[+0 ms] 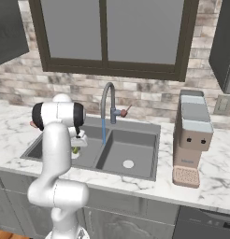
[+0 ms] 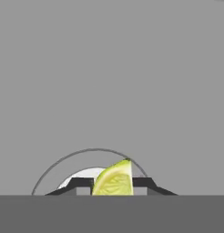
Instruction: Turn on the sink faucet. Then move the lemon wedge from the counter to the sink. Turn off the sink. Move the vegetable from the sink to the pot next to the stove. Finally move the pot to the rear left burner.
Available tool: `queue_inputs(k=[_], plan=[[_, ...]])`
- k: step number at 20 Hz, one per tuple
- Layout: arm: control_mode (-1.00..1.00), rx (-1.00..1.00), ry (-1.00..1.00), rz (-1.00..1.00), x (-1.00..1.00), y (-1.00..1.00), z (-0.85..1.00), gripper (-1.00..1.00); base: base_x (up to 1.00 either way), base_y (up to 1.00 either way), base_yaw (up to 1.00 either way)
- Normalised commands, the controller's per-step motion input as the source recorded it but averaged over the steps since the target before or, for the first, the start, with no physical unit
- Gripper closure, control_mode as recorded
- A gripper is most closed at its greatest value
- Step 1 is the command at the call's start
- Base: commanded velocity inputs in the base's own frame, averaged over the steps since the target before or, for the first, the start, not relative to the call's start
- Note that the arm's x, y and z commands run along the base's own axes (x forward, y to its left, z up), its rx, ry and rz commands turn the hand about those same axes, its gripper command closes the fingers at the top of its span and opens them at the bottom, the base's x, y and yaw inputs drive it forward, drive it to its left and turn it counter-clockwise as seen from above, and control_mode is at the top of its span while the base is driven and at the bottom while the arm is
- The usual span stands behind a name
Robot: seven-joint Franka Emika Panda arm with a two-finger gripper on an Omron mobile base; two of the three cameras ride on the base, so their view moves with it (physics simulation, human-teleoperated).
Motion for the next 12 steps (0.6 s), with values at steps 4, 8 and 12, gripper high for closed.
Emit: queue_inputs(k=[4,8,12], plan=[[-1.0,0.01,-0.01,0.0,0.0,0.0,-0.04,-1.0,0.0,0.0,0.0],[-1.0,0.01,-0.07,0.0,-0.01,0.0,0.01,-1.0,0.0,0.0,0.0],[-1.0,0.0,-0.12,-0.04,-0.17,0.0,0.21,-1.0,0.0,0.0,0.0]])
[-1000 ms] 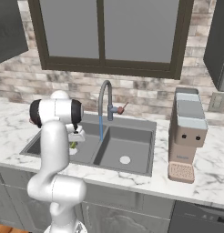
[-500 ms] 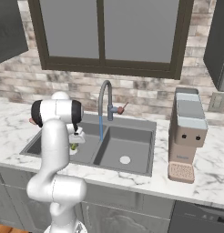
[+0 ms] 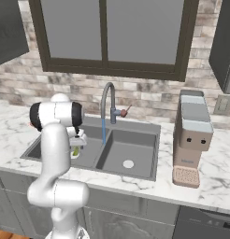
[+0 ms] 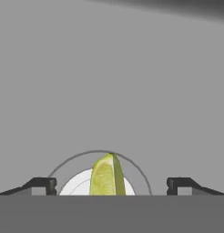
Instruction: Turn on the sink faucet. Then move the lemon wedge from the counter to the sink. Turn off the sink. Move the vegetable from the sink to the pot next to the stove. Finally move the pot to the rear left burner.
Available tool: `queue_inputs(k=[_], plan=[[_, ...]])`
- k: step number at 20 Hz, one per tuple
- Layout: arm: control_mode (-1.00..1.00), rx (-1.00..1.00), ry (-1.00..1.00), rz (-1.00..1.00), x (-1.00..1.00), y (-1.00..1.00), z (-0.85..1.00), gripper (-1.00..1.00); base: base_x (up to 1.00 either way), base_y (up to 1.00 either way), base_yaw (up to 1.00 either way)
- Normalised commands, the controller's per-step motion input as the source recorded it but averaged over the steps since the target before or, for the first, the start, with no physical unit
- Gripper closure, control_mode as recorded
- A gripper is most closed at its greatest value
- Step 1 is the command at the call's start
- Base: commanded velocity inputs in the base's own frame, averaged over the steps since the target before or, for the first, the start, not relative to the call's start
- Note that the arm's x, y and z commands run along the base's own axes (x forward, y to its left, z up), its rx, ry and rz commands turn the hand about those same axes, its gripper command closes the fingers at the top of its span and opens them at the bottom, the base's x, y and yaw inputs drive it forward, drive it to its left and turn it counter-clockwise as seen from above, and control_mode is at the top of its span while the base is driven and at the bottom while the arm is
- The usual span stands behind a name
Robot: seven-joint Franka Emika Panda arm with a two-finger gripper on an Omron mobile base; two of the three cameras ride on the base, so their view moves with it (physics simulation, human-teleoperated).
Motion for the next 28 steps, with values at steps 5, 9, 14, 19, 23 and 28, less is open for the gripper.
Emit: queue_inputs(k=[5,9,14,19,23,28], plan=[[-1.0,0.0,-0.15,-0.05,-0.36,0.0,0.54,-1.0,0.0,0.0,0.0],[-1.0,0.0,-0.14,-0.03,-0.33,0.0,0.62,-1.0,0.0,0.0,0.0],[-1.0,0.0,-0.14,-0.02,-0.28,0.0,0.72,-1.0,0.0,0.0,0.0],[-1.0,0.0,-0.15,-0.01,-0.26,-0.08,0.75,-1.0,0.0,0.0,0.0],[-1.0,0.0,-0.06,-0.01,-0.2,-0.29,0.72,-1.0,0.0,0.0,0.0],[-1.0,0.0,0.0,-0.02,-0.25,-0.36,0.47,-1.0,0.0,0.0,0.0]])
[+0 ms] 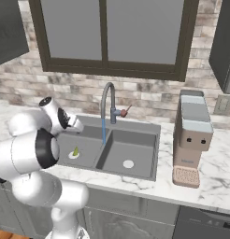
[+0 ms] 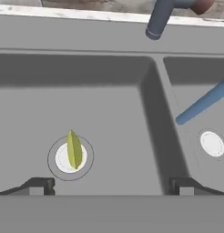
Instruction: Turn on the sink faucet. Then move the lemon wedge from the counter to the sink. Turn off the sink. Move the vegetable from the sink to the pot next to the stove. Finally move the pot to the rear left burner.
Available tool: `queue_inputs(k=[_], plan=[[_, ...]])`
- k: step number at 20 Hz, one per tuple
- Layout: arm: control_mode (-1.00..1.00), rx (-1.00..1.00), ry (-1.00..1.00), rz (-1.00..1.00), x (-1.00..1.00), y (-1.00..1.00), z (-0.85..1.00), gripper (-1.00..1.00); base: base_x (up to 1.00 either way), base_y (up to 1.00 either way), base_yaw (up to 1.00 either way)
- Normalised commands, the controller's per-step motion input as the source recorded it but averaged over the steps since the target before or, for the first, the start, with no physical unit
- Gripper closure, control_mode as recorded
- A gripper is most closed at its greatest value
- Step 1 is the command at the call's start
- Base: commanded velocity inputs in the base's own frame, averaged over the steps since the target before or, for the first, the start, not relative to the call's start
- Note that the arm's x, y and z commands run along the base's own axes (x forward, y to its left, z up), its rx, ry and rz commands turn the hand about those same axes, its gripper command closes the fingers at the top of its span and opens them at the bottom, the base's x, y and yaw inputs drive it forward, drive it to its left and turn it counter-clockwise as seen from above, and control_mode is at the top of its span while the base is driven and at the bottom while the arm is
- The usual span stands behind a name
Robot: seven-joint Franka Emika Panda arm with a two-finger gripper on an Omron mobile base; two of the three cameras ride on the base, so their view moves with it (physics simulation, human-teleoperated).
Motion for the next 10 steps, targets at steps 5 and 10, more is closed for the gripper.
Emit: queue_inputs(k=[5,10], plan=[[-1.0,-0.01,0.0,-0.01,-0.31,-0.29,0.31,-1.0,0.0,0.0,0.0],[-1.0,0.0,0.0,0.0,-0.36,-0.39,0.16,-1.0,0.0,0.0,0.0]])
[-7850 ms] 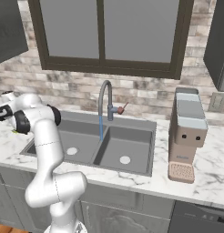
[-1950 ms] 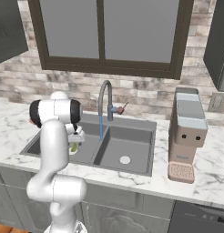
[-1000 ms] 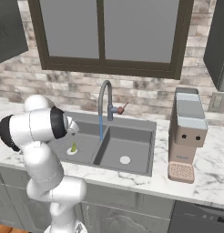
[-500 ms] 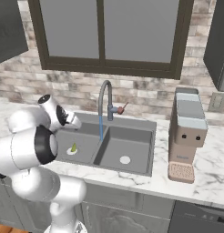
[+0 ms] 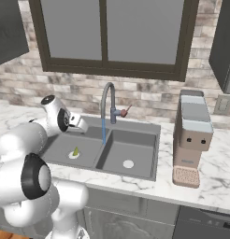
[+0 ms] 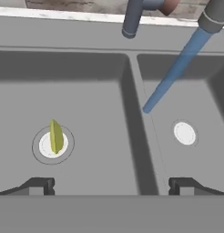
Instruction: Turn on the sink faucet. Then move the lemon wedge from the counter to the sink. Turn off the sink. Move the vegetable from the sink to the pot next to the stove. Finally move the pot to the rear left burner.
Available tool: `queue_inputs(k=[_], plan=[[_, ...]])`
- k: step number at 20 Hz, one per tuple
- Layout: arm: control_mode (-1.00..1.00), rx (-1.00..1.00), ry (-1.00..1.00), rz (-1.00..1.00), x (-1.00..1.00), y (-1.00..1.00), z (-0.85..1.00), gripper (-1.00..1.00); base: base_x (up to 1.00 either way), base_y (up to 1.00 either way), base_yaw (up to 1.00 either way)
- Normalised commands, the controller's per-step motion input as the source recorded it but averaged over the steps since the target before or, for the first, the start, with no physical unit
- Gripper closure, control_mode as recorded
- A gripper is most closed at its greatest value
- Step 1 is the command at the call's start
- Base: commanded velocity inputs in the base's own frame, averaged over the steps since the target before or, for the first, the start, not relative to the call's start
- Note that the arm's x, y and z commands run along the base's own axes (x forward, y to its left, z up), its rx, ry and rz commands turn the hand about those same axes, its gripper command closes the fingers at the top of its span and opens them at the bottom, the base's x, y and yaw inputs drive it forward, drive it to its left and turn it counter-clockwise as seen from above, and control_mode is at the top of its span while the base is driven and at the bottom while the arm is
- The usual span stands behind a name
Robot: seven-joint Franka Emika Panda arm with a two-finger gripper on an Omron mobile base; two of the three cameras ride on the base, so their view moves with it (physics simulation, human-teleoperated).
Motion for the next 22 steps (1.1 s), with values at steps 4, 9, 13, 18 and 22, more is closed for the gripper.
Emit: queue_inputs(k=[4,9,13,18,22], plan=[[-1.0,0.0,0.0,0.0,-0.3,-0.52,0.03,-1.0,0.0,0.0,0.0],[-1.0,0.0,0.0,0.0,-0.28,-0.59,0.0,-1.0,0.0,0.0,0.0],[-1.0,0.0,0.0,0.0,-0.17,-0.63,0.0,-1.0,0.0,0.0,0.0],[-1.0,0.0,0.0,0.0,-0.01,-0.63,0.0,-1.0,0.0,0.0,0.0],[-1.0,0.0,0.0,0.01,0.0,-0.63,-0.03,-1.0,0.0,0.0,0.0]])
